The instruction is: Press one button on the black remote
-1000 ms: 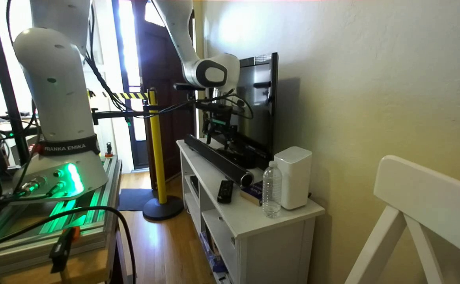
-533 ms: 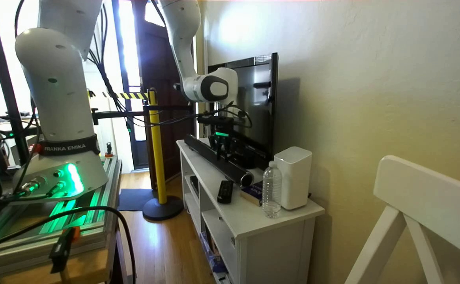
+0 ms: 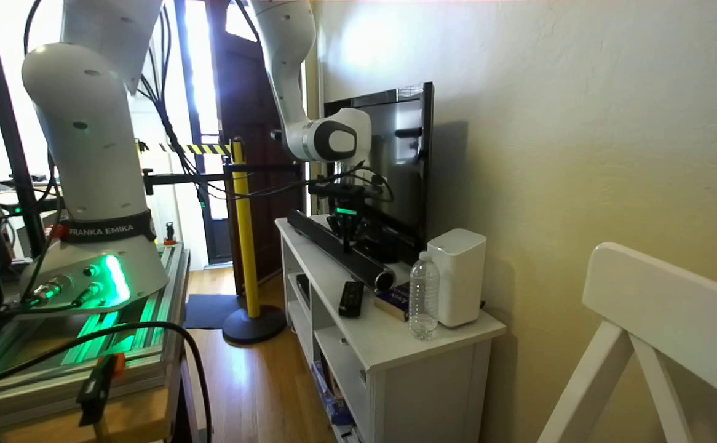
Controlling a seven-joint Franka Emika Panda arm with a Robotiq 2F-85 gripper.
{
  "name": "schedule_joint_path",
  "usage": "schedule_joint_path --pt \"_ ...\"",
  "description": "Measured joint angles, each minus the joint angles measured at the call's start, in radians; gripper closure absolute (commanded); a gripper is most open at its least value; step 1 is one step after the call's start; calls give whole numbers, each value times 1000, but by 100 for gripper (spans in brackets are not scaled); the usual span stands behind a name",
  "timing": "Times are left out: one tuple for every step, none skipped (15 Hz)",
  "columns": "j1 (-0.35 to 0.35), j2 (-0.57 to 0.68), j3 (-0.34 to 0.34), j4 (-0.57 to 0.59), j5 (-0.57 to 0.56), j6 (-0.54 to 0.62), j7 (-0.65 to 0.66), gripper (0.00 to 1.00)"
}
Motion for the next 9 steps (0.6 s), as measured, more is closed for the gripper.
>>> schedule_joint_path --pt "-4 11 2 12 0 0 -1 100" --pt "-8 29 7 31 0 0 -2 100" --pt "-10 51 8 55 0 -1 -2 100" --pt "-11 76 8 81 0 -4 -3 100" --pt "-12 102 9 109 0 -9 -4 100" --pt "-13 129 10 137 0 -17 -7 100" --pt "-14 155 14 165 0 -29 -13 100" --pt "-16 179 21 193 0 -47 -20 100" --pt "-20 202 33 221 0 -71 -28 100"
